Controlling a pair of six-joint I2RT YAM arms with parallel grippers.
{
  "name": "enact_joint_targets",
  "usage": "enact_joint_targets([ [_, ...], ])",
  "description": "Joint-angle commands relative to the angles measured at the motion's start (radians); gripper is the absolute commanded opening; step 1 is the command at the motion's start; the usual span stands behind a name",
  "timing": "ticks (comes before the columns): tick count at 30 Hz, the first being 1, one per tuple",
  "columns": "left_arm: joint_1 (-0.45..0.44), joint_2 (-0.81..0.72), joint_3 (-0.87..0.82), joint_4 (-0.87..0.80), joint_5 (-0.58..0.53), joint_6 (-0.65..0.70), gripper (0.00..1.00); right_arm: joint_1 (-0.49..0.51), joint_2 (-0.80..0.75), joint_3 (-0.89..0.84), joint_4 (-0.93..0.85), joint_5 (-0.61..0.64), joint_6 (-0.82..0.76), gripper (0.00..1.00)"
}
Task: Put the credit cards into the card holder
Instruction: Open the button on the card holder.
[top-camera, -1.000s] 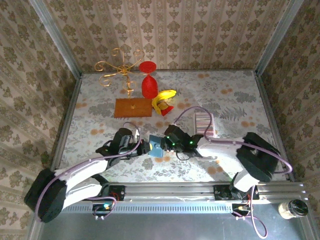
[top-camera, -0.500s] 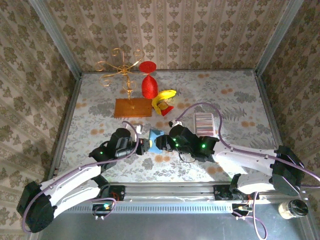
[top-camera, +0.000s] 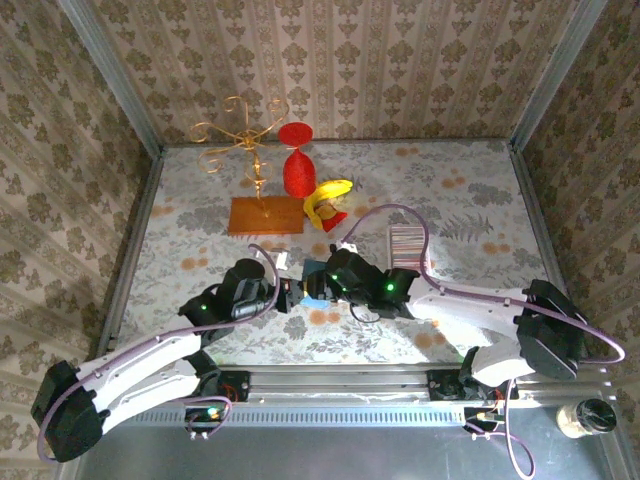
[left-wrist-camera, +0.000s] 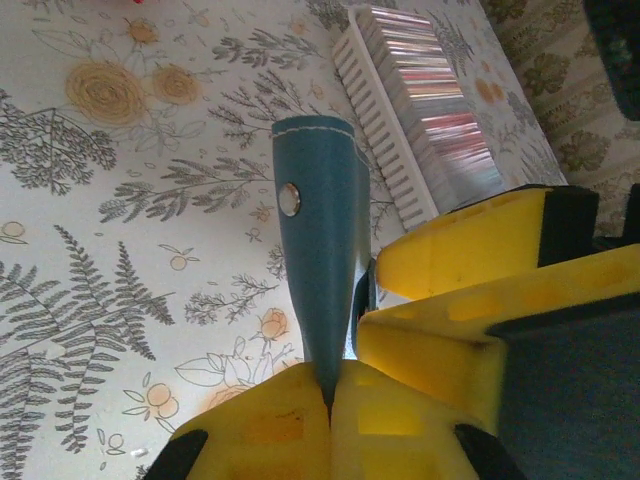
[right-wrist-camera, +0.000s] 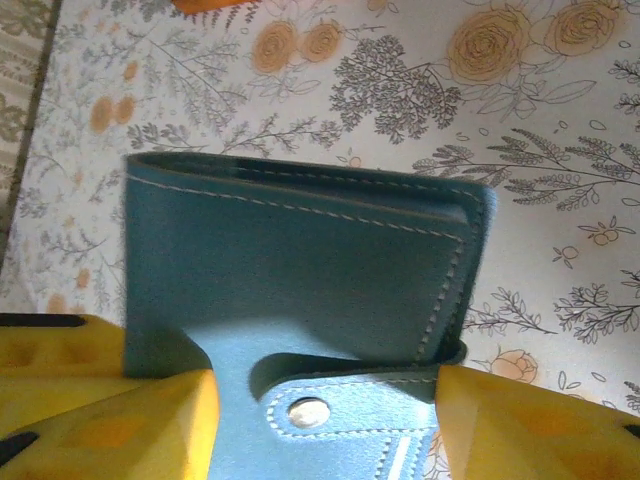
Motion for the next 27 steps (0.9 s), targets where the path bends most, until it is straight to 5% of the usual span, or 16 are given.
enact_joint_targets([
  [1, -0.009, -0.044, 0.032, 0.031, -0.037, -0.012, 0.00, -0.005, 0.022, 0.001, -0.058, 0.060, 0.016, 0.57],
  [13, -0.009, -0.073, -0.003, 0.023, -0.081, -0.038, 0.00, -0.051, -0.070, -0.162, -0.115, 0.166, 0.119, 0.36],
  [27, -0.008, -0.067, -0.055, 0.055, -0.046, -0.099, 0.00, -0.055, -0.301, -0.303, 0.259, -0.019, -0.026, 0.59],
])
